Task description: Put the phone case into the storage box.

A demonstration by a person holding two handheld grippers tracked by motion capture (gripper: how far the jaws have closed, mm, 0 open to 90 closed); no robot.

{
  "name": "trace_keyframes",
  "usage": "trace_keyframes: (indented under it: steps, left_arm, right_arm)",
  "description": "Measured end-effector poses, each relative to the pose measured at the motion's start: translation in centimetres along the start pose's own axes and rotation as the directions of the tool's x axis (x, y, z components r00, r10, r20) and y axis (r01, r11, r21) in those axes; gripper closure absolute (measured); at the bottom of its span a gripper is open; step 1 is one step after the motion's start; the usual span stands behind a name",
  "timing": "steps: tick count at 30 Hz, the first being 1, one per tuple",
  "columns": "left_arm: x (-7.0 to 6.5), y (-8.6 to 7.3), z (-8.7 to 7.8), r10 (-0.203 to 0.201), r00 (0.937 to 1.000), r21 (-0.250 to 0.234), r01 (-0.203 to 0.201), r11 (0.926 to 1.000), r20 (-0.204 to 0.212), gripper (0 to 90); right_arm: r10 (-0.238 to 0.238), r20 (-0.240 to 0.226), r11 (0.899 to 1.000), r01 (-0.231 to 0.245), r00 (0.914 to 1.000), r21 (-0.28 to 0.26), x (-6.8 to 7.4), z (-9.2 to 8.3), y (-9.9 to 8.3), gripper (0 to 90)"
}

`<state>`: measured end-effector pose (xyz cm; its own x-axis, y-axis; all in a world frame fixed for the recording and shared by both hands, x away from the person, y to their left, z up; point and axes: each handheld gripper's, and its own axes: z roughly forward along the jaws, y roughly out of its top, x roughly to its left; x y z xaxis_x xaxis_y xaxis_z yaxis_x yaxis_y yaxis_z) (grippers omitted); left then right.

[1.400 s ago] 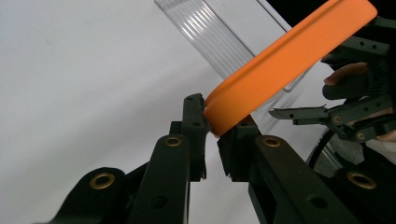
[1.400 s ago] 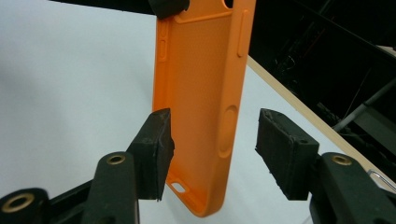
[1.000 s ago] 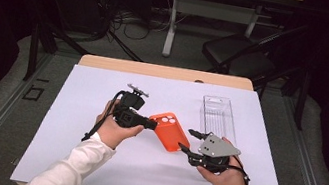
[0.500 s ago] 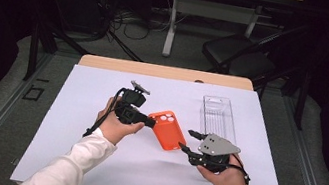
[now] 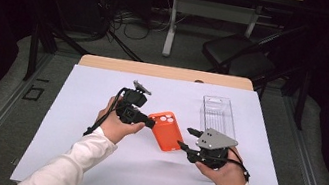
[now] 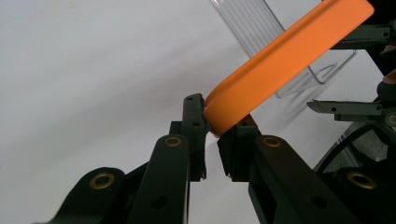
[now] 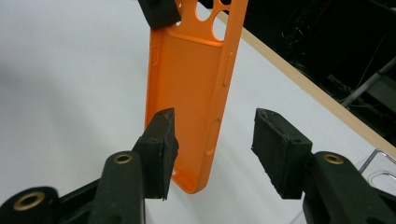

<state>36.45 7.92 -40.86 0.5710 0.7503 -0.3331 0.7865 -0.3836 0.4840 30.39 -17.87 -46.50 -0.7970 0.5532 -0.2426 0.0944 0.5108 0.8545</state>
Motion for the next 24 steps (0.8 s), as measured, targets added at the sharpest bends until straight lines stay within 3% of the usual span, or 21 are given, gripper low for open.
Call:
trace_keyframes:
  steps: [24]
  left_arm:
    - [-1.1,0.6,0.6,0.021,0.9996,0.035,-0.021,0.9992,-0.016,81.3]
  right_arm:
    - [0.020,0.005,0.999,-0.021,0.9998,0.031,-0.4,0.3,1.5,49.1]
